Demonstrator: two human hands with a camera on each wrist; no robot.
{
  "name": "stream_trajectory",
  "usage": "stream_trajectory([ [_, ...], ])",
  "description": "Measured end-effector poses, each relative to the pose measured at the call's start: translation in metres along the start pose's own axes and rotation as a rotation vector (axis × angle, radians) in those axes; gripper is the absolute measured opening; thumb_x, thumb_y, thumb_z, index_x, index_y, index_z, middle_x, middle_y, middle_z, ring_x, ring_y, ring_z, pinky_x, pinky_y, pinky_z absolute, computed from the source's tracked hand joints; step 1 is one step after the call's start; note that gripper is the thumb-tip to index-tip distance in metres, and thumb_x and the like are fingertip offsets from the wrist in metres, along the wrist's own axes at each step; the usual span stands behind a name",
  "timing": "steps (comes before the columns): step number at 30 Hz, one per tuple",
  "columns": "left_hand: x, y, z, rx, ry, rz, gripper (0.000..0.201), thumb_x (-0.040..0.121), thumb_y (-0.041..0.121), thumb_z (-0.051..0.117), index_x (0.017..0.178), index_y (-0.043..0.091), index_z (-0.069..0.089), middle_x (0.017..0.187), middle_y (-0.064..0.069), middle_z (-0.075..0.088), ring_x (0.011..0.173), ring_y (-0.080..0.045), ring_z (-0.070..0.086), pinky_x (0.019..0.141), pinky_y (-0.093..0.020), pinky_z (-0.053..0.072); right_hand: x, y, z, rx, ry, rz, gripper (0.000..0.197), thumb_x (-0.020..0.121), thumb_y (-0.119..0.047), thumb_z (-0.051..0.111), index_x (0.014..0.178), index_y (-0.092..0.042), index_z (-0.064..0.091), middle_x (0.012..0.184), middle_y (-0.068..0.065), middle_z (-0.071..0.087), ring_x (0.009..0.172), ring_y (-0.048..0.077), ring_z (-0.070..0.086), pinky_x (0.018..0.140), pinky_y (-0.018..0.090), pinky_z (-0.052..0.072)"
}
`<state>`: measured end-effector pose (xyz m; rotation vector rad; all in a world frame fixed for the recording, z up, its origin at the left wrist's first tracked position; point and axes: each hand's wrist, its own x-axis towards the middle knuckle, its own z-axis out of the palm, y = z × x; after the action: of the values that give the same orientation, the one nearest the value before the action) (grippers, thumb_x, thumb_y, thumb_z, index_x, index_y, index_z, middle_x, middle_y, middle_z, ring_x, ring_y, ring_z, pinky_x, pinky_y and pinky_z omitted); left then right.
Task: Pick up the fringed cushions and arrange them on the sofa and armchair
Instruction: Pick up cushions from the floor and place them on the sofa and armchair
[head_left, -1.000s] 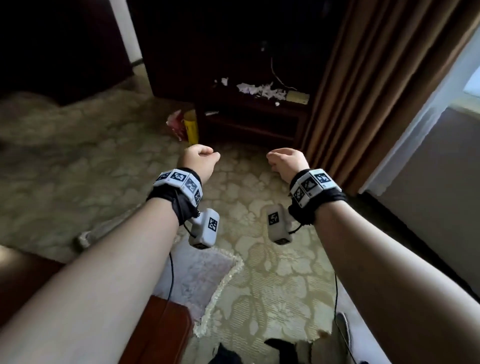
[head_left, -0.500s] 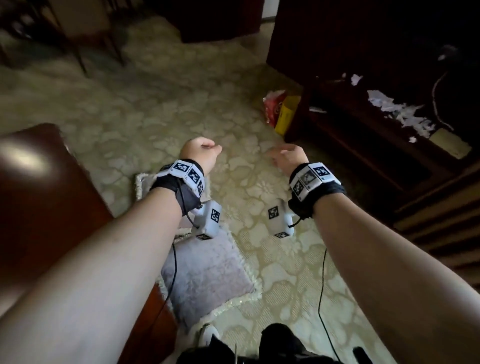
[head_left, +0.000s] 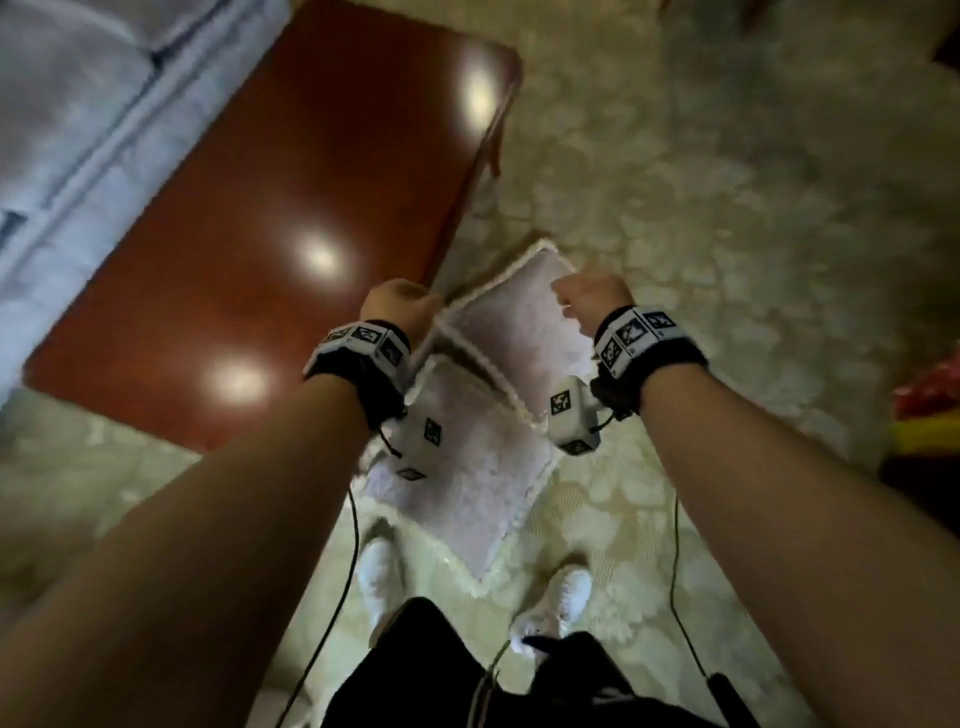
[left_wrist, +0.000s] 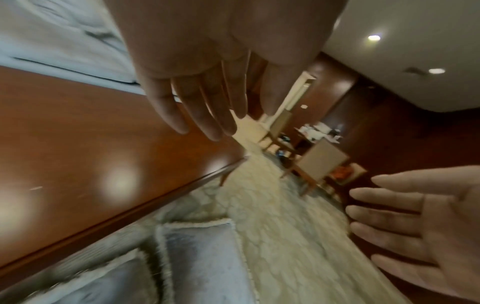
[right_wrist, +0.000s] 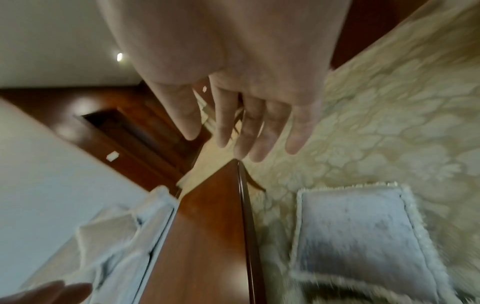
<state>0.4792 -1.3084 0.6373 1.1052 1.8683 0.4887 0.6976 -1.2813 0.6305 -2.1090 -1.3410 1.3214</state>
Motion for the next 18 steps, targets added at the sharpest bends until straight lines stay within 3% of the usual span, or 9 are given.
stream_trajectory([
  [2,-0.007,-0.037,-0.005,-0.036,0.072,-0.096,0.032,0.096,0.026,0.063,0.121,0.008,0.070,0.119,-0.009,0.070,0.099,-0.022,0.062,0.092,-0.030,0.049,0.011,0.003,0.029,-0.087,-0.124,-0.031,0.025,0.101,-0.022,0.052,0.122,-0.013,0.063,0.107,0.003,0.050,0.099,0.015,0.047,0.101,0.036,0.046],
  [4,-0.013,-0.066,-0.009,-0.074,0.122,-0.176,0.028,0.095,0.025,0.062,0.117,0.009,0.072,0.110,-0.009,0.072,0.095,-0.023,0.063,0.091,-0.030,0.050,0.018,0.009,0.051,-0.182,-0.193,-0.050,0.006,0.102,-0.021,0.050,0.100,-0.023,0.055,0.106,0.004,0.048,0.099,0.014,0.044,0.095,0.033,0.044],
  [6,-0.021,-0.100,-0.013,-0.122,0.170,-0.274,0.027,0.094,0.025,0.063,0.116,0.011,0.072,0.107,-0.008,0.072,0.097,-0.024,0.065,0.095,-0.032,0.052,0.021,0.015,0.076,-0.244,-0.255,-0.035,0.027,0.103,-0.024,0.049,0.077,-0.029,0.048,0.105,0.004,0.048,0.098,0.013,0.043,0.087,0.026,0.038],
  [8,-0.023,-0.122,-0.012,-0.161,0.189,-0.343,0.030,0.093,0.027,0.064,0.118,0.012,0.071,0.114,-0.009,0.072,0.106,-0.027,0.066,0.101,-0.039,0.053,0.022,0.018,0.090,-0.265,-0.281,-0.003,0.036,0.103,-0.025,0.049,0.068,-0.030,0.042,0.100,0.005,0.050,0.098,0.014,0.043,0.085,0.024,0.035],
  [10,-0.017,-0.139,-0.007,-0.193,0.206,-0.379,0.030,0.093,0.026,0.065,0.119,0.010,0.070,0.114,-0.007,0.071,0.107,-0.028,0.065,0.099,-0.038,0.052,0.028,0.018,0.099,-0.221,-0.296,0.061,0.023,0.103,-0.022,0.050,0.083,-0.018,0.061,0.099,0.012,0.061,0.105,0.021,0.054,0.090,0.030,0.042],
  [11,-0.012,-0.146,-0.003,-0.198,0.204,-0.393,0.029,0.094,0.024,0.064,0.118,0.009,0.070,0.110,-0.006,0.069,0.104,-0.027,0.064,0.095,-0.035,0.051,0.033,0.019,0.102,-0.165,-0.284,0.084,0.019,0.102,-0.020,0.053,0.105,-0.010,0.069,0.111,0.014,0.067,0.115,0.027,0.060,0.096,0.036,0.046],
  [13,-0.002,-0.161,0.011,-0.208,0.189,-0.430,0.029,0.095,0.023,0.064,0.117,0.007,0.070,0.101,-0.006,0.066,0.096,-0.027,0.064,0.089,-0.032,0.050,0.048,0.027,0.113,-0.143,-0.290,0.072,0.040,0.100,-0.021,0.057,0.135,-0.003,0.059,0.138,0.014,0.061,0.131,0.032,0.055,0.108,0.040,0.044],
  [16,0.016,-0.196,0.044,-0.249,0.200,-0.525,0.030,0.096,0.026,0.063,0.117,0.005,0.070,0.092,-0.007,0.067,0.089,-0.026,0.065,0.083,-0.031,0.050,0.087,0.050,0.140,-0.236,-0.344,0.083,0.049,0.099,-0.025,0.058,0.132,0.011,0.054,0.137,0.027,0.057,0.128,0.040,0.055,0.108,0.050,0.046],
  [18,0.032,-0.227,0.074,-0.271,0.220,-0.600,0.030,0.096,0.028,0.063,0.116,0.007,0.070,0.093,-0.008,0.066,0.088,-0.024,0.061,0.080,-0.029,0.043,0.116,0.073,0.160,-0.271,-0.368,0.107,0.047,0.099,-0.026,0.059,0.129,0.010,0.056,0.133,0.026,0.061,0.123,0.039,0.058,0.103,0.046,0.047],
])
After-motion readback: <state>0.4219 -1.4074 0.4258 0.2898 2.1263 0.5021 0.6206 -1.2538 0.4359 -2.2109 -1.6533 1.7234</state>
